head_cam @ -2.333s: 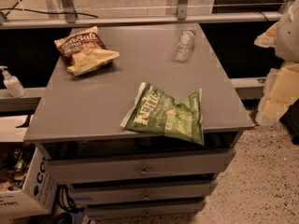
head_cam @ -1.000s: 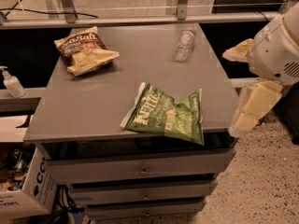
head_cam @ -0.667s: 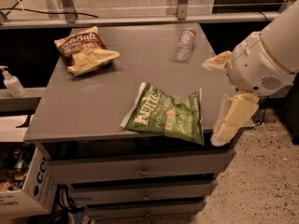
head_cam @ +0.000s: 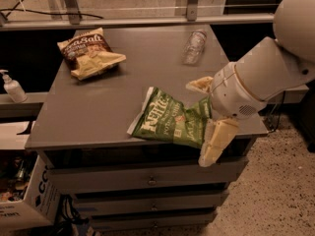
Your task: Pick green jalapeno chip bag
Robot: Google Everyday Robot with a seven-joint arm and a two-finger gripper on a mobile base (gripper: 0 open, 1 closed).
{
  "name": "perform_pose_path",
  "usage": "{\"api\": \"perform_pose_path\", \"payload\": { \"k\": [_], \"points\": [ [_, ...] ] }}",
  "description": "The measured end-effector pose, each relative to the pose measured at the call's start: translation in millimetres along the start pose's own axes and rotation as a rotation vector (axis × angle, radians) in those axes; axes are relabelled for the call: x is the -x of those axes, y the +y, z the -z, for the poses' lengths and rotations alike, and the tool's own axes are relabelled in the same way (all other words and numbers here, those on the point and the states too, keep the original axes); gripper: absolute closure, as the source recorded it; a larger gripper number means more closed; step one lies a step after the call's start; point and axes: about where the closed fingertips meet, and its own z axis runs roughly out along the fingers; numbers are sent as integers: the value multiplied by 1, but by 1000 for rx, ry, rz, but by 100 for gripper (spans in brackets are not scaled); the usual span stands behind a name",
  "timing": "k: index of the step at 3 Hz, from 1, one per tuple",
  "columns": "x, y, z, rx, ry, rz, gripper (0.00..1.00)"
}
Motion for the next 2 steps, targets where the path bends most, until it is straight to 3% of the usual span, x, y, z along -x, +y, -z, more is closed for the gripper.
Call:
{"api": "perform_pose_path", "payload": {
  "k": [2],
  "points": [
    [-20,-18,-50,15,58,32,0]
  ]
}}
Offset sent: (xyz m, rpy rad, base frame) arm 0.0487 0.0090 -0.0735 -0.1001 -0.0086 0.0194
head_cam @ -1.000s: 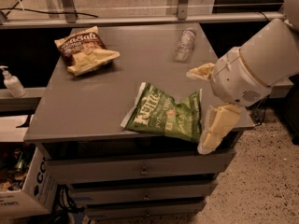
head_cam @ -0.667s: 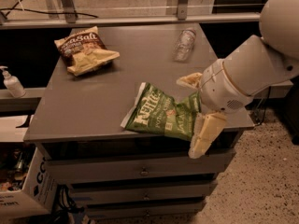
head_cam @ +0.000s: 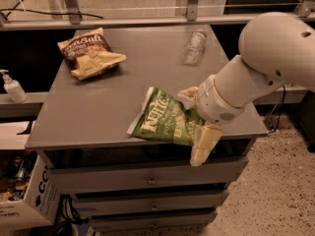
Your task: Pick green jalapeno chip bag
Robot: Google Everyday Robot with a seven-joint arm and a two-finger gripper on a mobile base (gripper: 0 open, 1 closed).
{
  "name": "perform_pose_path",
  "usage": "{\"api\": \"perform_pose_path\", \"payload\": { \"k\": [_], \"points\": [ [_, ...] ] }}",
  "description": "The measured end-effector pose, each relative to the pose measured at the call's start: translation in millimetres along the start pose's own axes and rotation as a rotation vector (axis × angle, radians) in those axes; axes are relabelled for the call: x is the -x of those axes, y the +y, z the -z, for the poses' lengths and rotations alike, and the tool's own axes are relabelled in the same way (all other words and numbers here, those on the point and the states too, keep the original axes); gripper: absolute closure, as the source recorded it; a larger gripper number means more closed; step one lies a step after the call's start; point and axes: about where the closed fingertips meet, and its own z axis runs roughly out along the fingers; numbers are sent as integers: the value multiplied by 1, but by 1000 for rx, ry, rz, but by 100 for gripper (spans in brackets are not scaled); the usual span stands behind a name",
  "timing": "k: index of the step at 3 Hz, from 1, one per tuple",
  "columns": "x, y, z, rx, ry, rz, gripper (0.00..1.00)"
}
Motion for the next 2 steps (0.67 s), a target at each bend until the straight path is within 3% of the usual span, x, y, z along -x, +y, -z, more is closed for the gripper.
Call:
{"api": "perform_pose_path", "payload": {
  "k": [1,2],
  "points": [
    [-2,-10,-8,-8,8,11,16],
    [-1,-19,-6,-20,4,18,39]
  ]
}}
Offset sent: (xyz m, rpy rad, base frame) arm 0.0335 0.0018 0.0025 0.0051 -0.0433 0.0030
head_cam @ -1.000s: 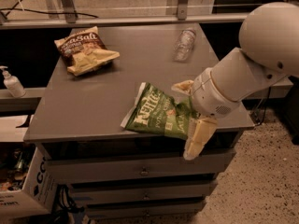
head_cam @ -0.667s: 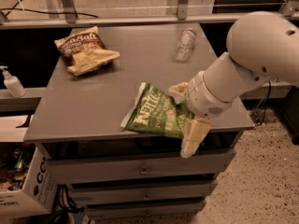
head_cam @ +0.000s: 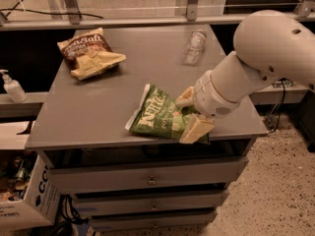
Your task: Pick green jalapeno chip bag
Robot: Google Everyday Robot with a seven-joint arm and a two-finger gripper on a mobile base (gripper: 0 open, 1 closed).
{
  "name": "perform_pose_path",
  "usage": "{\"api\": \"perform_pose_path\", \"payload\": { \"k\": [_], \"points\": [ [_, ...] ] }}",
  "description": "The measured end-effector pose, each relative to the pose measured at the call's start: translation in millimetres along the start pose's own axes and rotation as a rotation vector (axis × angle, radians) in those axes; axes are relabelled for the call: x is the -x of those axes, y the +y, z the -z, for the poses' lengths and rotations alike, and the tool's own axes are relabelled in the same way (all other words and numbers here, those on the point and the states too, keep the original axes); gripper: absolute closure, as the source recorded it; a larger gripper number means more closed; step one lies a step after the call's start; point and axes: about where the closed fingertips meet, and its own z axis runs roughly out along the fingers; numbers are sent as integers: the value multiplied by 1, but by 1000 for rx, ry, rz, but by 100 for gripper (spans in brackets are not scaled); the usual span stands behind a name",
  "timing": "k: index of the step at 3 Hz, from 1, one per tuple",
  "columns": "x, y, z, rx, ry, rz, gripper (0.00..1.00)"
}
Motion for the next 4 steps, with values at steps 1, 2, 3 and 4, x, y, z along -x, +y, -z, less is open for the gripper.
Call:
{"api": "perform_pose_path", "payload": {
  "k": [1,2,3,4],
  "points": [
    [2,-8,4,-8,-9,5,63],
    [7,-16,10,-20,-24,4,86],
    [12,-31,20,-43,-45,-31,100],
    [11,-50,36,-75,-76,-96,100]
  ]
}}
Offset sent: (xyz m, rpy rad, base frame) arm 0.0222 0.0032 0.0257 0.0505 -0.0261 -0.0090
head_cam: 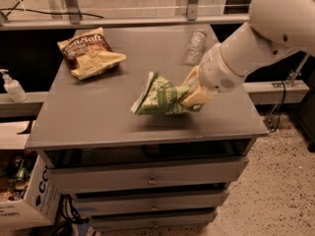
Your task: Pick green jalapeno chip bag
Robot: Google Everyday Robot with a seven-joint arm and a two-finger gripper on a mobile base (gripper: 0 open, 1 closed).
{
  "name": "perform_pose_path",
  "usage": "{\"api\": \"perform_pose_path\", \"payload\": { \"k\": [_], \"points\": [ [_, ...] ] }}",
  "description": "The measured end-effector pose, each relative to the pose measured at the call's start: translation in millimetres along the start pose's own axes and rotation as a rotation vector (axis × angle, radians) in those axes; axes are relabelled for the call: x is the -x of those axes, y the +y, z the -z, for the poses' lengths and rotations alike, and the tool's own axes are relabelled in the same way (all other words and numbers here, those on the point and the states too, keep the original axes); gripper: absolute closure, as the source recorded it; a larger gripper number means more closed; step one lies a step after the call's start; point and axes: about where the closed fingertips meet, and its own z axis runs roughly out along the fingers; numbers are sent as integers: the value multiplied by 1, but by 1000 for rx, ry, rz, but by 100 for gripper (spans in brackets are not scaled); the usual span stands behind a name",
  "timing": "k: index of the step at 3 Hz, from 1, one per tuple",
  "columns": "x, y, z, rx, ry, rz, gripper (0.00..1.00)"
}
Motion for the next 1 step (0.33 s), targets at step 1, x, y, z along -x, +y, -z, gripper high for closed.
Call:
{"api": "perform_pose_path", "payload": {
  "k": [1],
  "points": [
    [10,-52,60,-98,-88,-131,100]
  ]
}}
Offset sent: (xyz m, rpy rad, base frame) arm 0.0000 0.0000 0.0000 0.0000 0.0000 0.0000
